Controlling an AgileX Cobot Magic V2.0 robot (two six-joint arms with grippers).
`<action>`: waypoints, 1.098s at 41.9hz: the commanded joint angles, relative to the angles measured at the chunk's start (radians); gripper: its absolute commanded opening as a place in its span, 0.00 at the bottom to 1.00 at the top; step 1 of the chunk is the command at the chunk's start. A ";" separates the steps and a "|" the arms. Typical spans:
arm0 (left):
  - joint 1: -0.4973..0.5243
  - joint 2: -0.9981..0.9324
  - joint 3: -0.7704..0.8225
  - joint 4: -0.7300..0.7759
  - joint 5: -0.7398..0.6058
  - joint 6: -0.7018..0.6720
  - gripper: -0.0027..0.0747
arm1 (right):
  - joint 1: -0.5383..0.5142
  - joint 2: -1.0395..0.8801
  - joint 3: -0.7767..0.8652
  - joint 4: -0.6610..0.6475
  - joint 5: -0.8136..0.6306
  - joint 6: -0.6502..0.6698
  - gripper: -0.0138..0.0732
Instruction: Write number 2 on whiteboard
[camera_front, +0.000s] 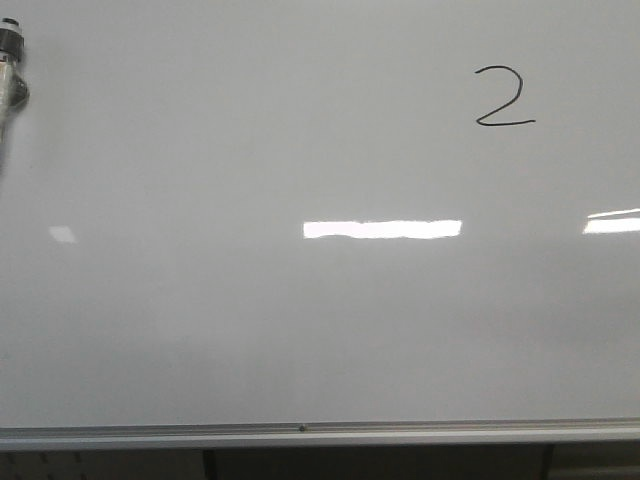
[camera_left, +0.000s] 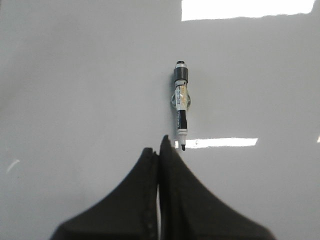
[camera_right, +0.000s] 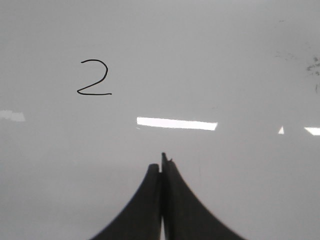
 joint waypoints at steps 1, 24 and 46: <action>-0.002 -0.018 0.024 -0.006 -0.085 -0.001 0.01 | -0.009 -0.017 0.000 0.007 -0.098 -0.010 0.08; -0.002 -0.018 0.024 -0.006 -0.085 -0.001 0.01 | -0.011 -0.018 0.001 -0.079 -0.143 0.118 0.08; -0.002 -0.018 0.024 -0.006 -0.085 -0.001 0.01 | -0.011 -0.017 0.001 -0.077 -0.143 0.123 0.08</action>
